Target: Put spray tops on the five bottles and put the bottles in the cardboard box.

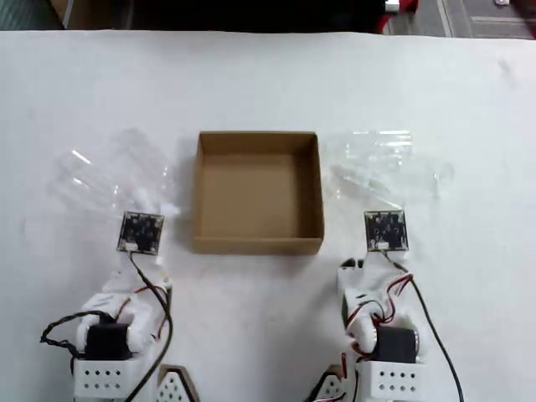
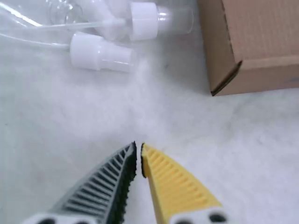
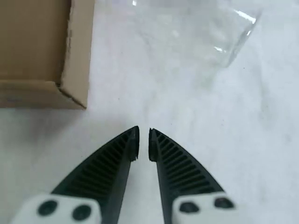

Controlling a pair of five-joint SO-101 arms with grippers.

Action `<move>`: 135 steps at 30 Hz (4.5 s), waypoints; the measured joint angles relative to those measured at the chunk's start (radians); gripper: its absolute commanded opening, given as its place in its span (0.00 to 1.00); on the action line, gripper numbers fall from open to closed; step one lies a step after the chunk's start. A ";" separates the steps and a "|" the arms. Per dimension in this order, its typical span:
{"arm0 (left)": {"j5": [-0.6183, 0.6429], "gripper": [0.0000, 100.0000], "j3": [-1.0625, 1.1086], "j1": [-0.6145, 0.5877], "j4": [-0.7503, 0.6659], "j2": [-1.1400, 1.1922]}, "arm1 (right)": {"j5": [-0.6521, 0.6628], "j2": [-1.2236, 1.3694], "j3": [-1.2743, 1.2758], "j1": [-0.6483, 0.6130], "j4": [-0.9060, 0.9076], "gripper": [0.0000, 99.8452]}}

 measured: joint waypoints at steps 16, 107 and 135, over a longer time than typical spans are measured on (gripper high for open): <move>0.000 0.02 0.000 0.000 0.000 0.000 | 0.000 0.000 0.000 0.000 -0.041 0.02; -0.005 0.02 -0.094 -0.336 -0.219 -0.006 | 0.000 0.000 0.000 0.000 0.120 0.02; -0.005 0.02 -0.049 -0.338 -0.298 -0.006 | 0.000 0.000 0.000 0.000 0.120 0.02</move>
